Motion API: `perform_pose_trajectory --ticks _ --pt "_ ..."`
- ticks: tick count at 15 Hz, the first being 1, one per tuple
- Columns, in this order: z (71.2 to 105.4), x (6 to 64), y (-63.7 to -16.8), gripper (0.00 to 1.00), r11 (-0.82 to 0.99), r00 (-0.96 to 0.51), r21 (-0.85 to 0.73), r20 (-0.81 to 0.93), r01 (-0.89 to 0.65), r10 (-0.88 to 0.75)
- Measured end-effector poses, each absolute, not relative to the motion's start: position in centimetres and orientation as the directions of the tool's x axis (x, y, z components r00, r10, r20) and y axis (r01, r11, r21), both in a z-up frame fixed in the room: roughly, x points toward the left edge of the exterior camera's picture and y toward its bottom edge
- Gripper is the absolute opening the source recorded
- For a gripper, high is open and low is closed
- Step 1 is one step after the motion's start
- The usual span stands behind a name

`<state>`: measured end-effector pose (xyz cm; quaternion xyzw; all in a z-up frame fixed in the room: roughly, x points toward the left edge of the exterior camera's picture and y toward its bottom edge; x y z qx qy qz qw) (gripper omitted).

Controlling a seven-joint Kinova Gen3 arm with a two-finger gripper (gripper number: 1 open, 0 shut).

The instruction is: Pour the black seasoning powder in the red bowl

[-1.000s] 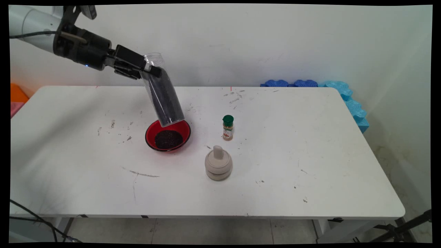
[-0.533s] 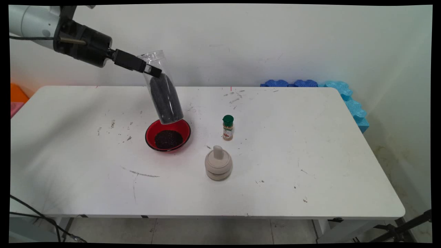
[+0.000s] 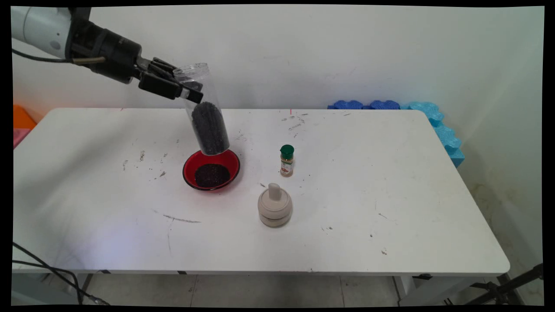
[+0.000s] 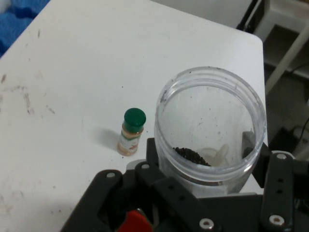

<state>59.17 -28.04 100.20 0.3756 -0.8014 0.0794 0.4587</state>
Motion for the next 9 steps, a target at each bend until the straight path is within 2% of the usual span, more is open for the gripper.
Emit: perform_pose_trajectory --ticks 9 --pt "100.9 58.16 -27.67 0.0 0.814 -0.464 0.026 0.811 -0.581 -0.357"
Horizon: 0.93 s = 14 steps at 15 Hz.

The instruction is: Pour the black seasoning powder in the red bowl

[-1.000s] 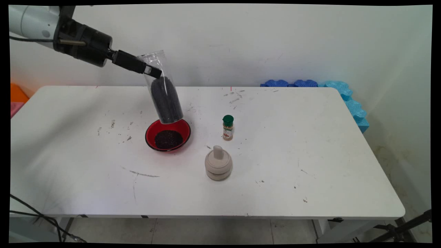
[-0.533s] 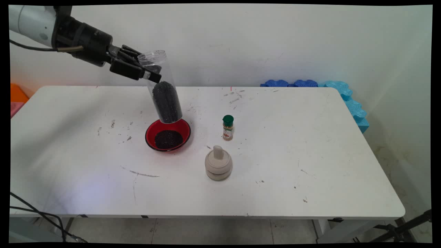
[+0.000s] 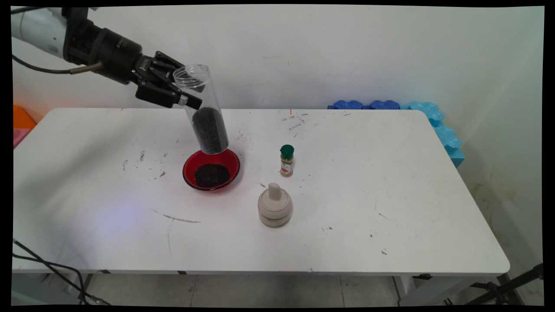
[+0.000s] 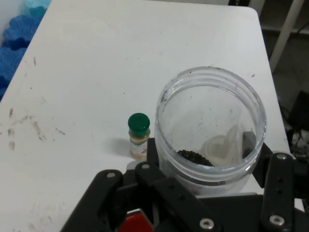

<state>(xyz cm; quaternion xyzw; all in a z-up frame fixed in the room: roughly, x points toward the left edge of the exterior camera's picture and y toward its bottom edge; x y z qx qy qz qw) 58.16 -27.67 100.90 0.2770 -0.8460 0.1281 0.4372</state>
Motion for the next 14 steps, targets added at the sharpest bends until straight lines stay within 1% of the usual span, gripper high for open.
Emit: perform_pose_trajectory --ticks 6,14 --pt "101.16 57.75 -27.54 0.0 0.842 -0.529 -0.055 0.8 -0.536 -0.284" --pt "101.17 57.49 -27.76 0.0 0.851 -0.569 -0.108 0.785 -0.515 -0.244"
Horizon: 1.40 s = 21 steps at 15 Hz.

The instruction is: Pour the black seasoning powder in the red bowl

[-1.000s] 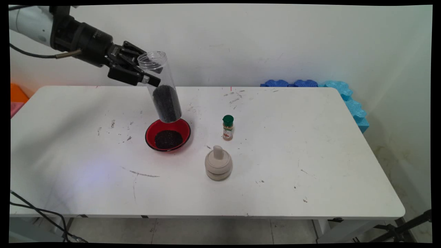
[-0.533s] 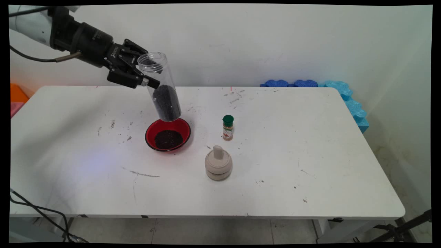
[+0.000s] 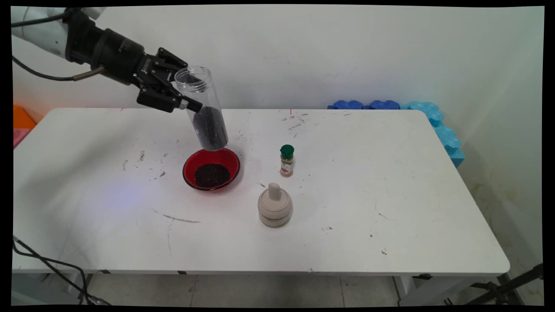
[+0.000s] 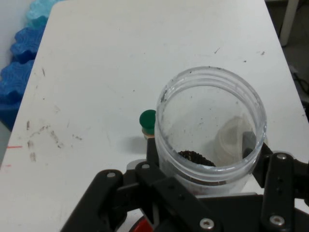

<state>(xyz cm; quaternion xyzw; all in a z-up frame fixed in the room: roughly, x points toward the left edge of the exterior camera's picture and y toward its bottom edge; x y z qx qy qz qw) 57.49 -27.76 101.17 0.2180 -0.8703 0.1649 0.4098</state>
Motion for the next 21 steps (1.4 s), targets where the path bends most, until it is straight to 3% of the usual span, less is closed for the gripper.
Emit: perform_pose_trajectory --ticks 7,21 --pt "100.8 57.6 -29.3 0.0 0.833 -0.574 -0.129 0.78 -0.538 -0.25" --pt "97.7 55.6 -37.9 0.0 0.742 -0.523 -0.106 0.775 -0.662 -0.356"
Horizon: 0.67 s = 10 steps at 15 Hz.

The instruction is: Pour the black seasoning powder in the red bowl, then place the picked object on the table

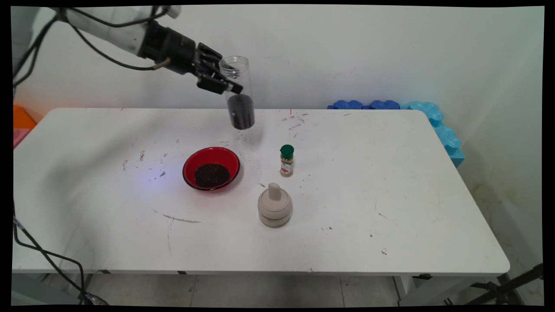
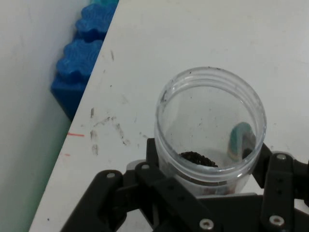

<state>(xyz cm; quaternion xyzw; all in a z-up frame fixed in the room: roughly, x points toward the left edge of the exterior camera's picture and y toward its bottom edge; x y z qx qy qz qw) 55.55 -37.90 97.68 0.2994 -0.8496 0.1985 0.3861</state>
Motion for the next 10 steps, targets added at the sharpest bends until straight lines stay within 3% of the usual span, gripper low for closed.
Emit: perform_pose_trajectory --ticks 10 --pt "93.0 54.9 -42.7 0.0 0.679 -0.488 -0.074 0.752 -0.731 -0.443"
